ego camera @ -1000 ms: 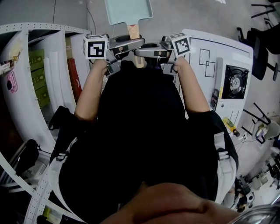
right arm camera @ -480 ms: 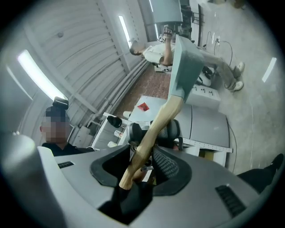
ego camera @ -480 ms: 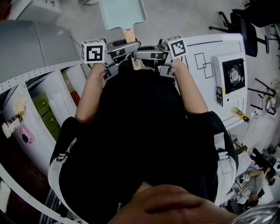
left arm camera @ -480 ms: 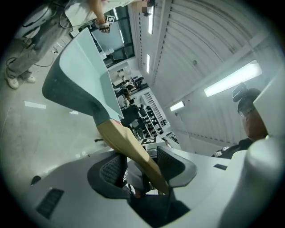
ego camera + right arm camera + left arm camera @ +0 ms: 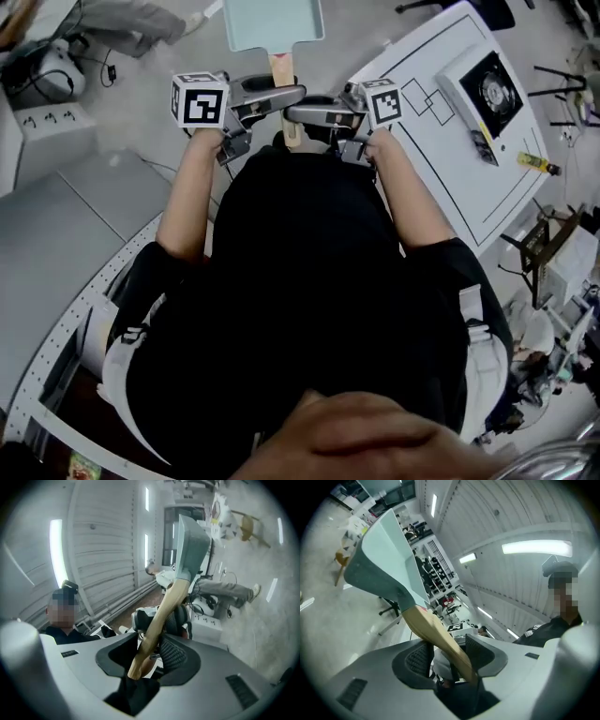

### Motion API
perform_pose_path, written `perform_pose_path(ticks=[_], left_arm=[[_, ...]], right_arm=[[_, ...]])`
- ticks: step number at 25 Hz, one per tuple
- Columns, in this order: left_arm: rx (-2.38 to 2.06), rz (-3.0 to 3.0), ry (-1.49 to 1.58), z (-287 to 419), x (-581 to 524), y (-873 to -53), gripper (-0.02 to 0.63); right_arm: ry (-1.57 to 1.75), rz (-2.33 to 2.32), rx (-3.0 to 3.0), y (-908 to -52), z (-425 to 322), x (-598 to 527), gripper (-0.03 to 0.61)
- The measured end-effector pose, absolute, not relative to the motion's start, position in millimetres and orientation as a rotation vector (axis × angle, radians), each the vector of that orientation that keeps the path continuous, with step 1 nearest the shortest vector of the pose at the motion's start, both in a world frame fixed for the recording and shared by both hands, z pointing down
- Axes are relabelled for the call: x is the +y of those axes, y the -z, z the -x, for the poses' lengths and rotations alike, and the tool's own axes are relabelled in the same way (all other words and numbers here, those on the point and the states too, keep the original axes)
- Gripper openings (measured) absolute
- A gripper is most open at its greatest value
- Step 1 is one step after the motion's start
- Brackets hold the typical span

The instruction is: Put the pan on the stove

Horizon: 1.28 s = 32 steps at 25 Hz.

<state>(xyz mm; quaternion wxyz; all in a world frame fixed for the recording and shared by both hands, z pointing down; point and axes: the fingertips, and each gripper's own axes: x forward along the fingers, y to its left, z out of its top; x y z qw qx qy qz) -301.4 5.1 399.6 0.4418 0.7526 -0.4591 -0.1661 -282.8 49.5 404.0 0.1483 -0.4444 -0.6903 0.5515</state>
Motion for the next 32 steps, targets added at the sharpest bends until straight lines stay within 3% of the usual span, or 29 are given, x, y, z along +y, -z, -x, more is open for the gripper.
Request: perform_pose_path(ticks=[7, 20, 32], left_arm=[[-0.732, -2.08, 0.189, 236.2, -94.7, -402.0, 0.215], [-0.239, -2.228, -0.02, 113.6, -152.7, -392.4, 0.215], [-0.14, -2.159, -0.016, 23.9, -254.2, -432.4, 0.215]], right_arm=[[-1.721, 0.909, -2.384, -409.3, 237.6, -46.4, 0.153], [-1.792, 0.339, -2.775, -401.8, 135.2, -110.1, 0.155], [-1.929, 0.163, -2.782, -439.3, 46.4, -212.2, 0.155]])
